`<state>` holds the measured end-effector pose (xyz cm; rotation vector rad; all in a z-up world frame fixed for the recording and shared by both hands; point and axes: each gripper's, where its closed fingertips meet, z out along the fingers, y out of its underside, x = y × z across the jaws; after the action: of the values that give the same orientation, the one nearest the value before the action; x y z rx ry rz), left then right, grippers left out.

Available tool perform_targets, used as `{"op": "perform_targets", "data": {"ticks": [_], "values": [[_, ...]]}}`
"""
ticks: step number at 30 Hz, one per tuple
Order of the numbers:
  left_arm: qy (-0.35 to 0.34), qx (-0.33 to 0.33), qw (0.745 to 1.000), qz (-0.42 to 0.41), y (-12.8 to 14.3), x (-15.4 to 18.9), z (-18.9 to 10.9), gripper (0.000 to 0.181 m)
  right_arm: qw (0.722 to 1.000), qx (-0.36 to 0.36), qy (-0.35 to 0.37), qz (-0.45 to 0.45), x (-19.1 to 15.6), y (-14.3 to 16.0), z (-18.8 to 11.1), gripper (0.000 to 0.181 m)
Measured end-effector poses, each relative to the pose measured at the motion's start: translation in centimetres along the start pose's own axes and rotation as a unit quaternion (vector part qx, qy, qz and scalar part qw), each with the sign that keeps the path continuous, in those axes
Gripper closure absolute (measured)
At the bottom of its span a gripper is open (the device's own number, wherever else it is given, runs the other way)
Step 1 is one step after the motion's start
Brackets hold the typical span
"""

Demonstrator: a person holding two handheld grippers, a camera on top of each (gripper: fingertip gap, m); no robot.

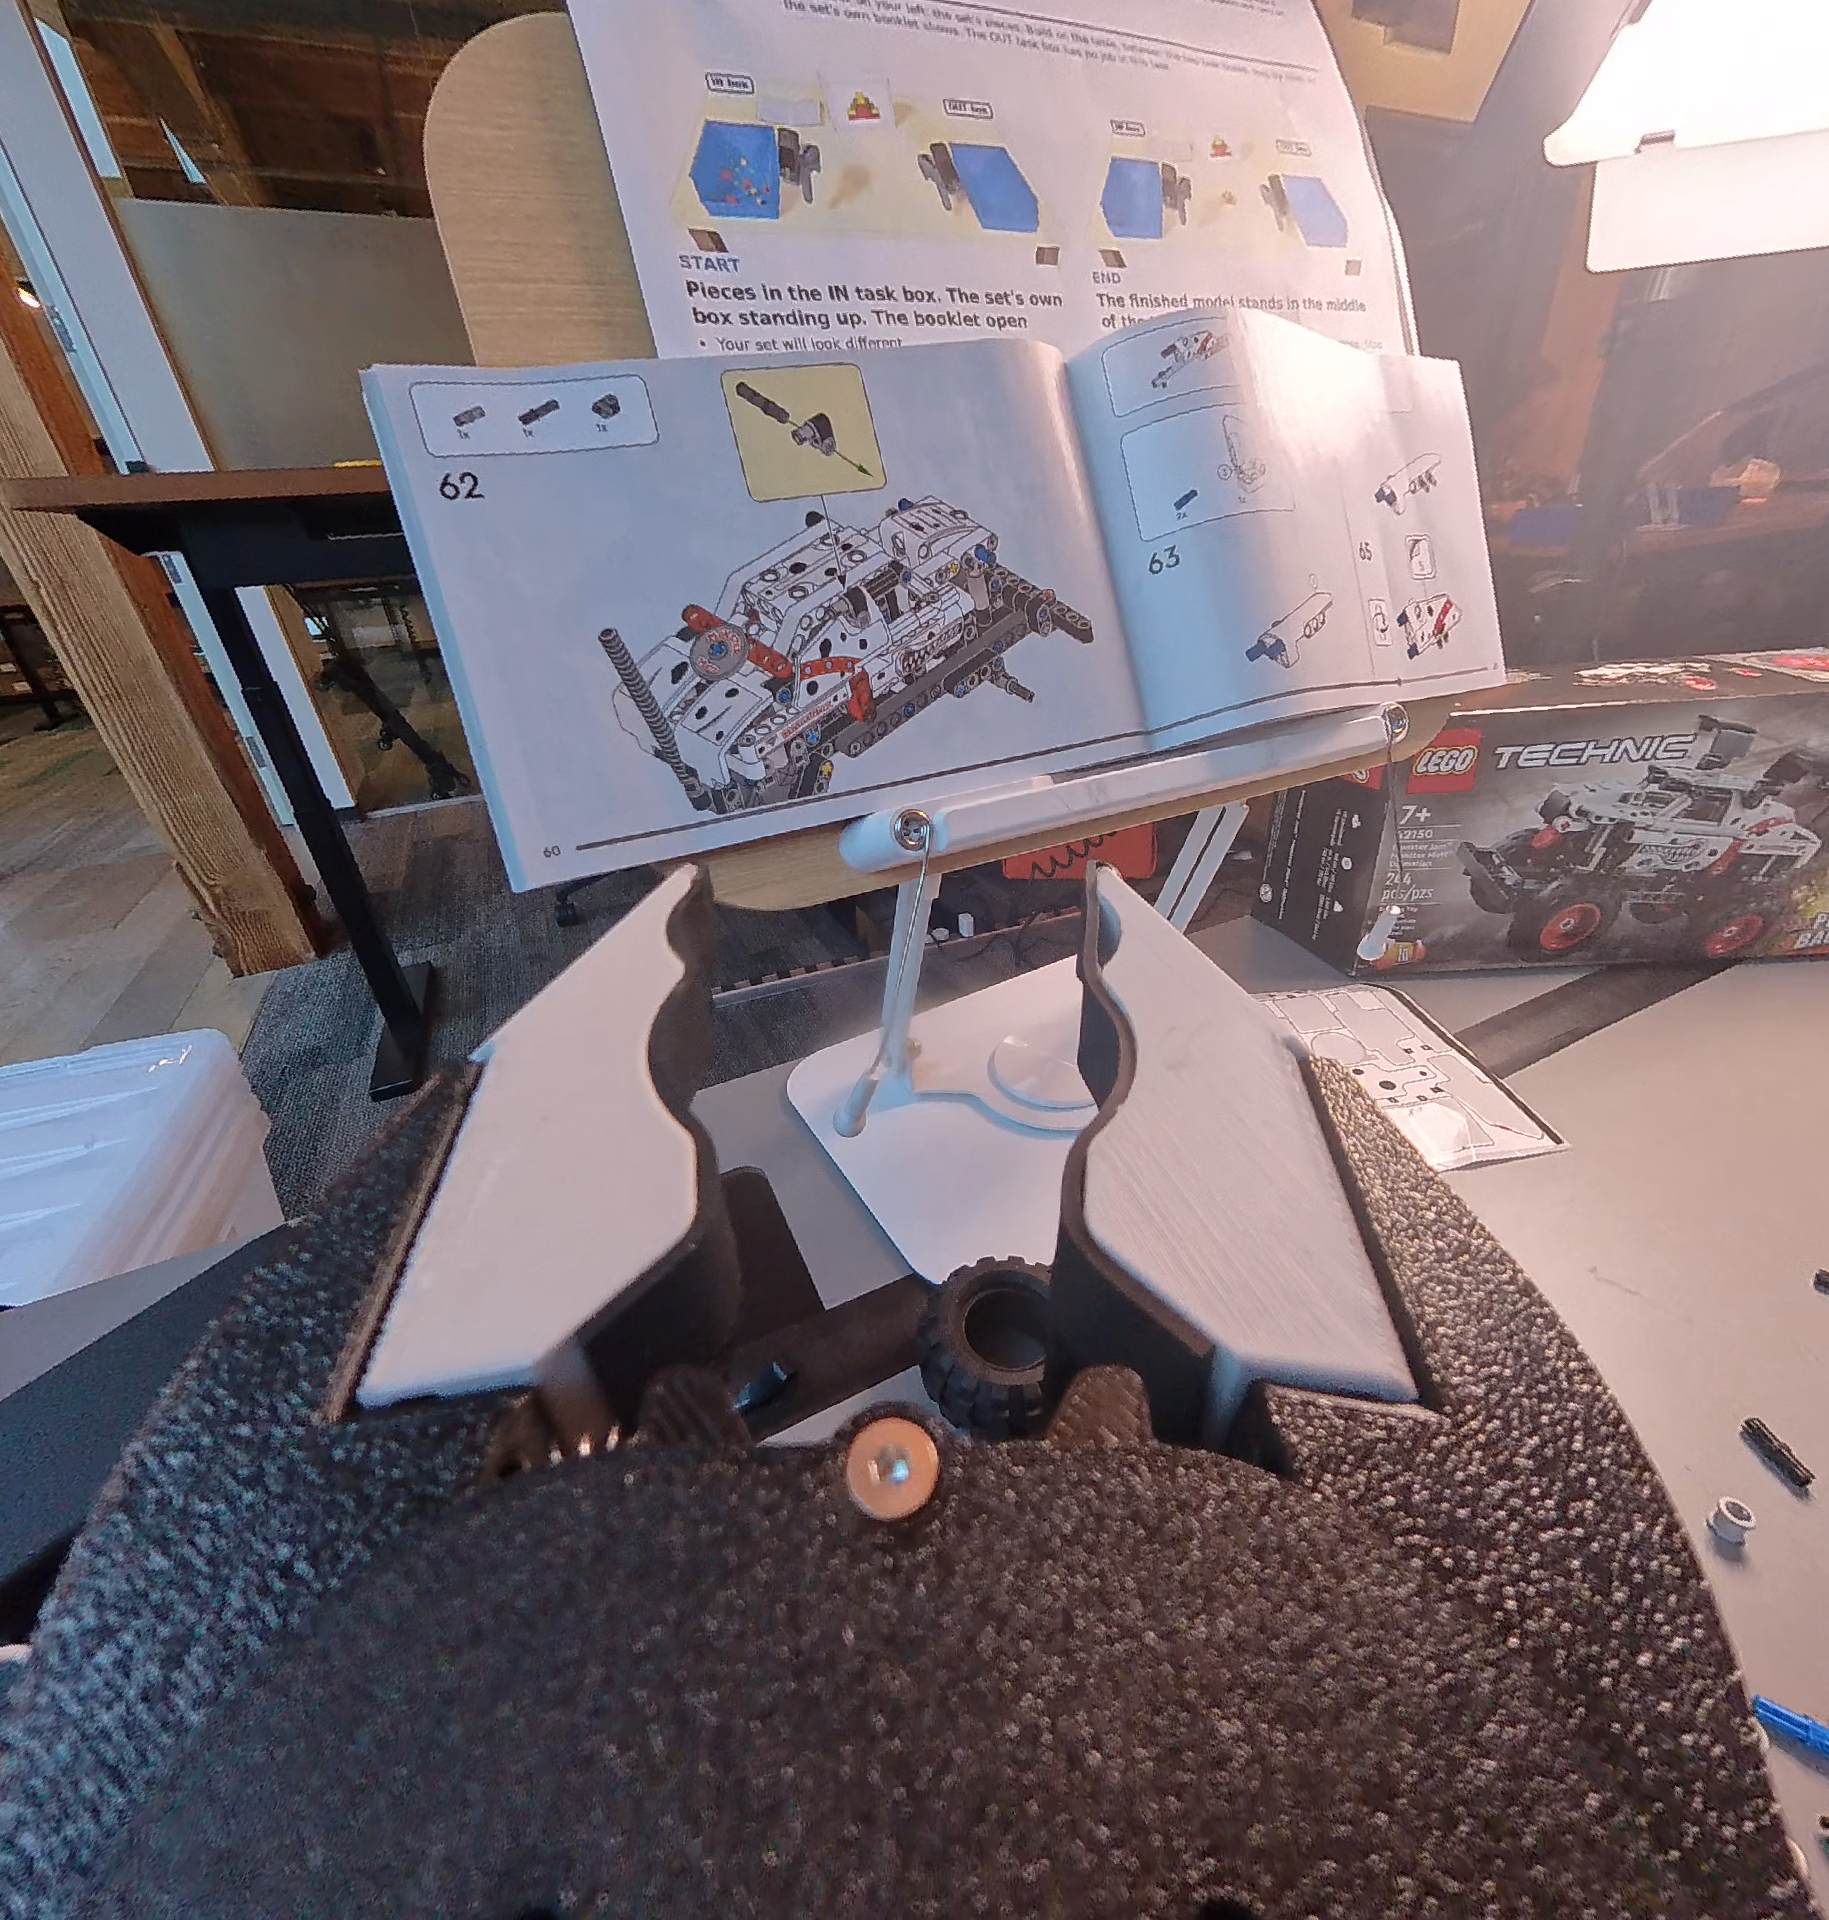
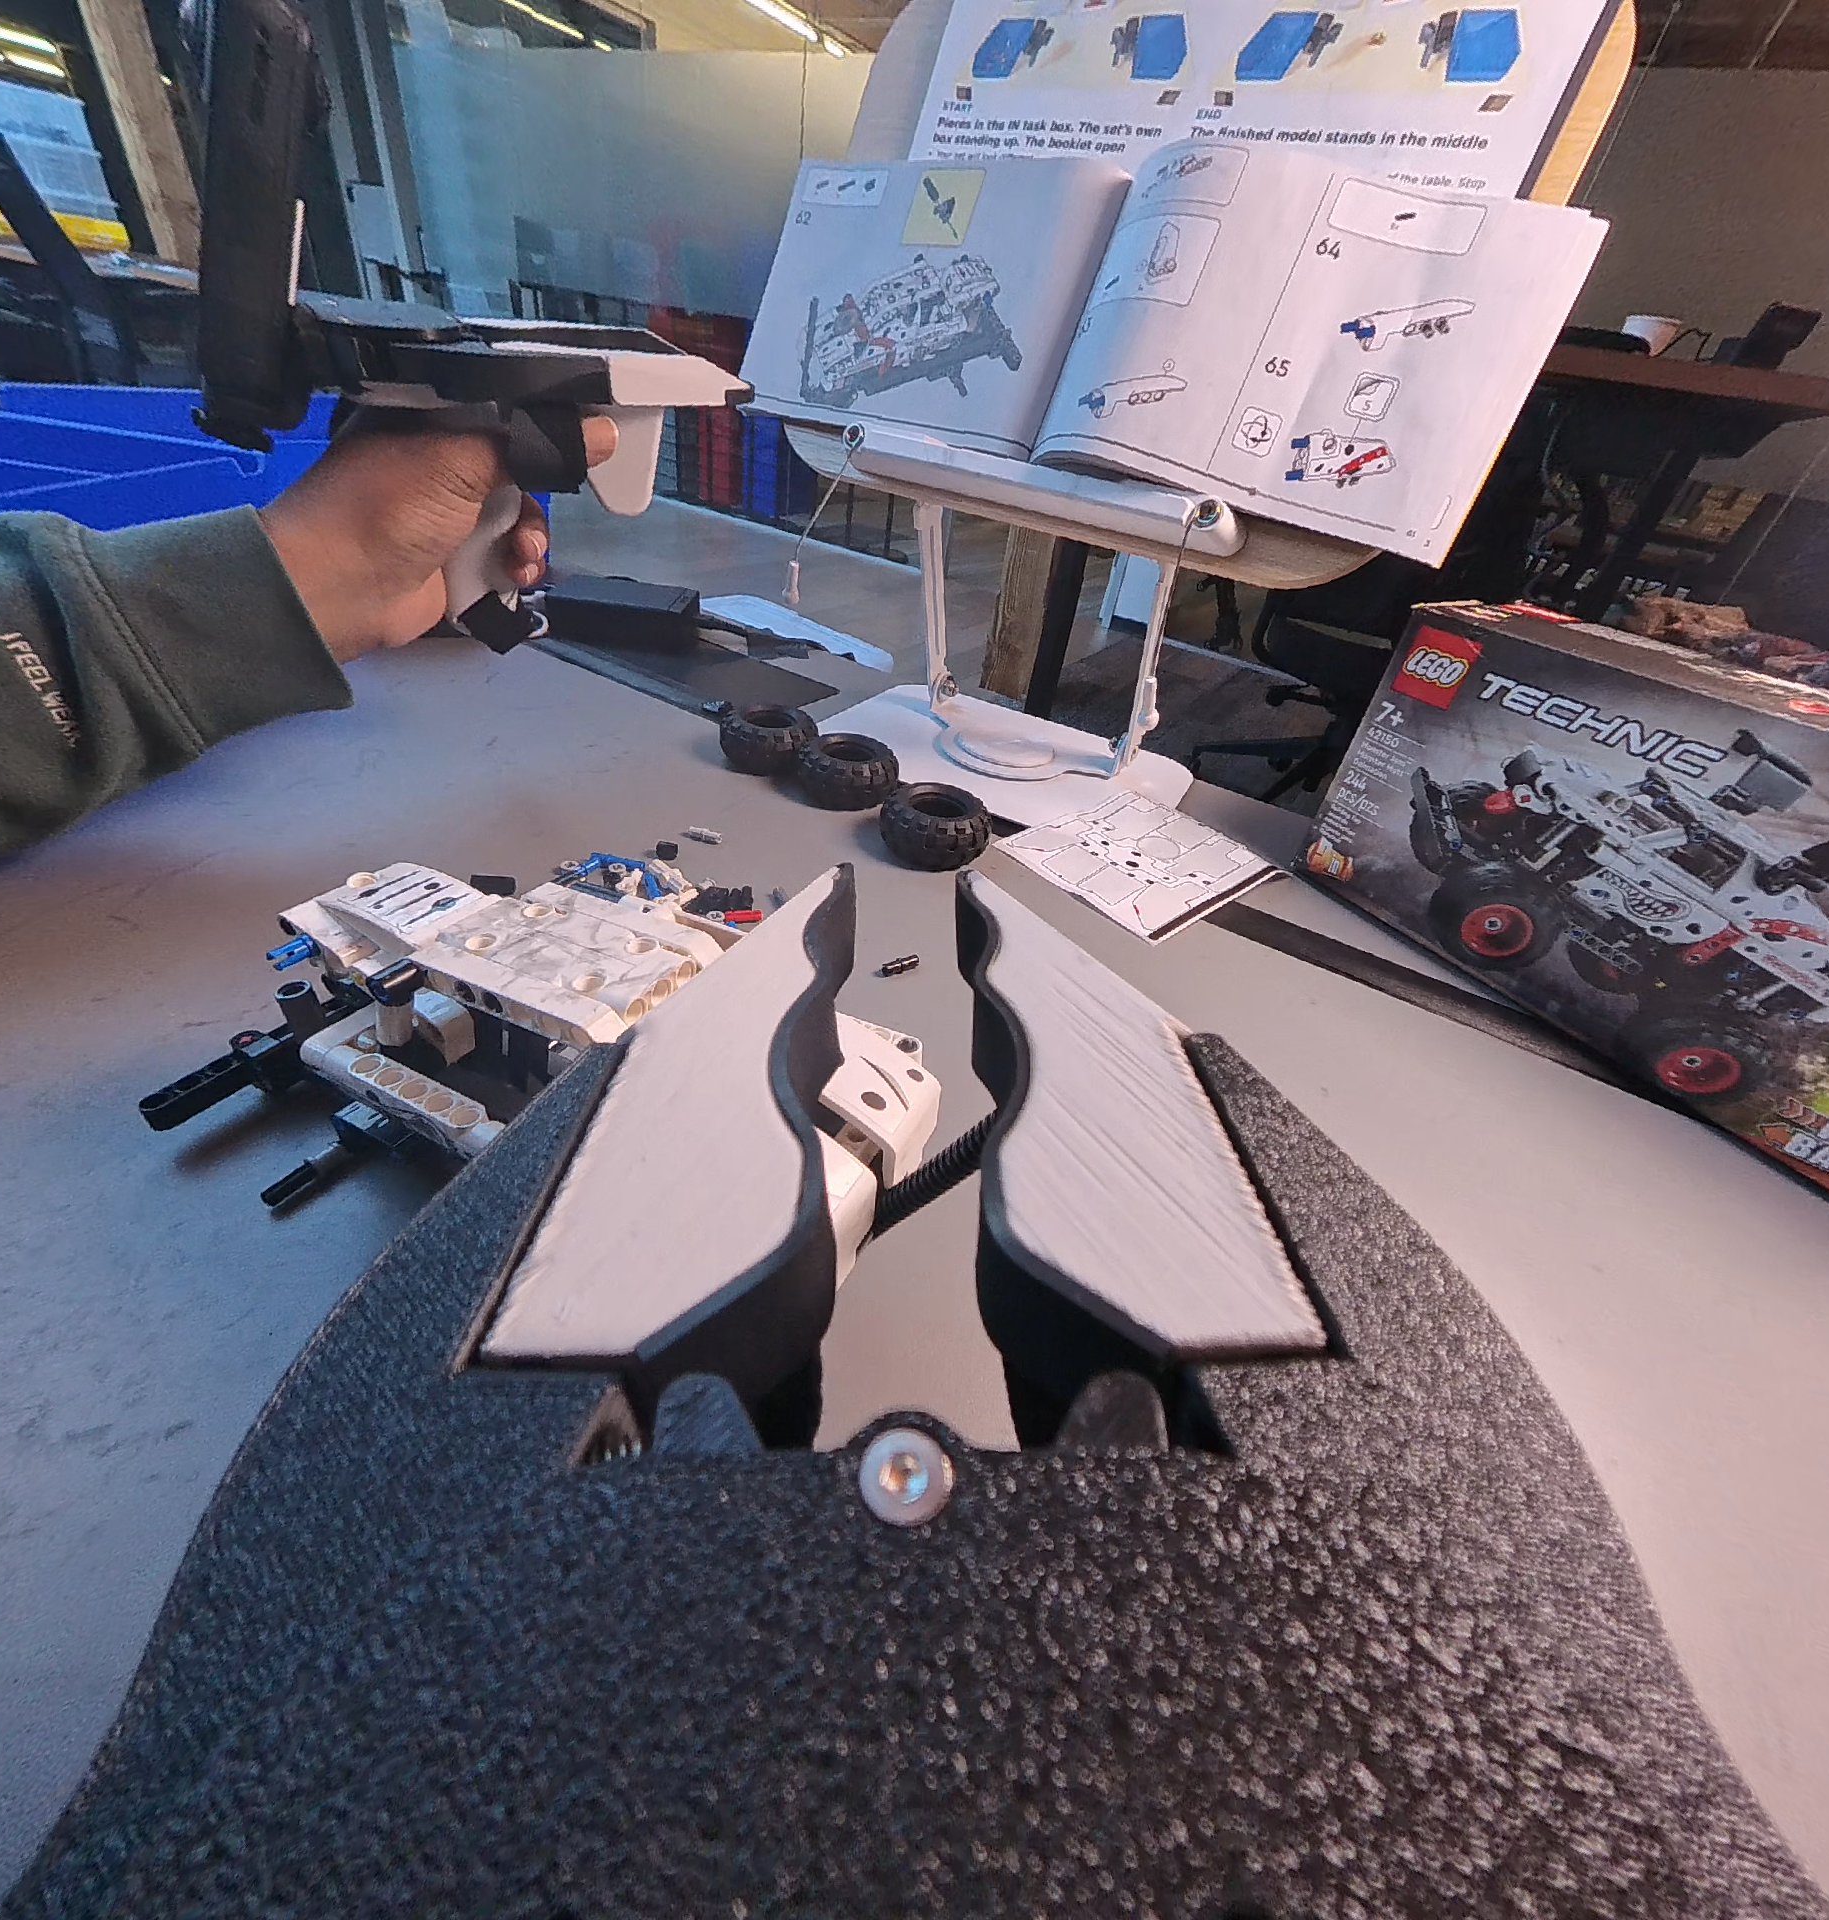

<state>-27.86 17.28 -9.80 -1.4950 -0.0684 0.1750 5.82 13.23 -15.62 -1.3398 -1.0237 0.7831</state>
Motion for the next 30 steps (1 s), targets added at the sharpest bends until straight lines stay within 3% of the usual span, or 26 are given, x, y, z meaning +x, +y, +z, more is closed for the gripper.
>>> {"op": "perform_targets", "data": {"ticks": [24, 30], "values": [[0.004, -0.009, 1.0, 0.003, 0.7, 0.2, 0.2, 0.112, 1.0, 0.009, 0.001, 0.007, 0.4, -0.4, -0.2, 0.163], [0.007, -0.015, 1.0, 0.006, 1.2, 0.6, 0.4, 0.112, 0.998, -0.001, -0.061, -0.009, -1.9, -0.2, -0.2, 0.159]]}}
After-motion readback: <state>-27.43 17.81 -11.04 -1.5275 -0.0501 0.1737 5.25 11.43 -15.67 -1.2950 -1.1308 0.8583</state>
